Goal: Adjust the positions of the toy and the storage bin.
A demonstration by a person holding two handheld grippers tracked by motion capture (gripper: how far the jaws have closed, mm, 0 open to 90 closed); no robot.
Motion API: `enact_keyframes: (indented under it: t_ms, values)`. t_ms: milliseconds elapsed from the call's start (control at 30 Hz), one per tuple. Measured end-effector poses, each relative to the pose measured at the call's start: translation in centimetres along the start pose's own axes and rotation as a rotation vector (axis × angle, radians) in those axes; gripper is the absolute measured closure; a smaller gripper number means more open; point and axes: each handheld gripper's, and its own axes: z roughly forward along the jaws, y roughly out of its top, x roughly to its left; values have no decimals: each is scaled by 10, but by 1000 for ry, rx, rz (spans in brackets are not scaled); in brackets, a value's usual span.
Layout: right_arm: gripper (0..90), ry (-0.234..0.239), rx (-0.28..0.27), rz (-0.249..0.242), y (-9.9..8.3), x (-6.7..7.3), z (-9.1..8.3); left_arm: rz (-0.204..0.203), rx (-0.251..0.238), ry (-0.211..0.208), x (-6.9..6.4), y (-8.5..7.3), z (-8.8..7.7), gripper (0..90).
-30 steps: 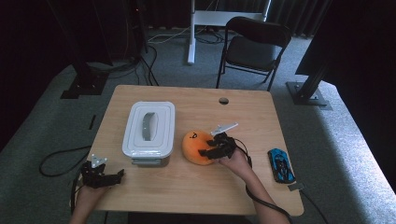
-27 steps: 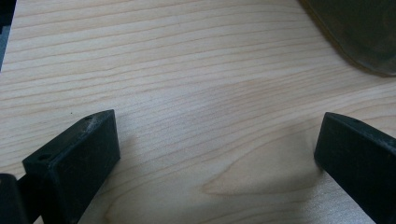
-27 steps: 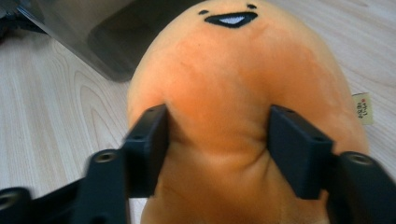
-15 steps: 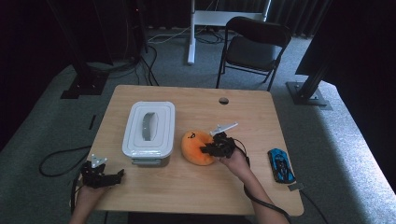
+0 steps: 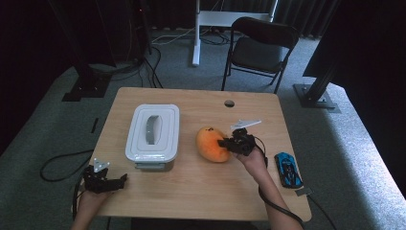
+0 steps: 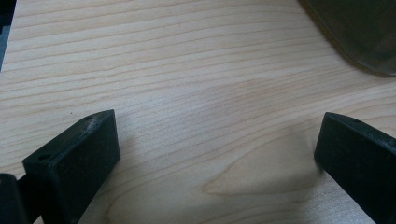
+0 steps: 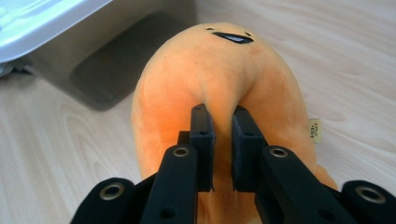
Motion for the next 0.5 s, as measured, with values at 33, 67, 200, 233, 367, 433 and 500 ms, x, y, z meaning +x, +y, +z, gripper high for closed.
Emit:
enact_keyframes:
  t_ms: [33, 67, 200, 233, 367, 433, 500]
  values:
    - [816, -6, -3, 7, 0, -2, -3, 0, 0, 0, 0, 0, 0, 5]
    - [816, -17, -8, 16, 0, -5, -6, 0, 0, 0, 0, 0, 0, 5]
    - [816, -53, -25, 39, 1, -17, -20, 0, 0, 0, 0, 0, 0, 5]
    - [816, -62, -27, 42, 1, -20, -23, 0, 0, 0, 0, 0, 0, 5]
    - [816, -93, -34, 68, -1, -34, -34, 0, 0, 0, 0, 0, 0, 5]
    - [816, -110, -35, 82, -2, -41, -40, 0, 0, 0, 0, 0, 0, 5]
    - [816, -128, -41, 93, -3, -48, -46, 0, 0, 0, 0, 0, 0, 5]
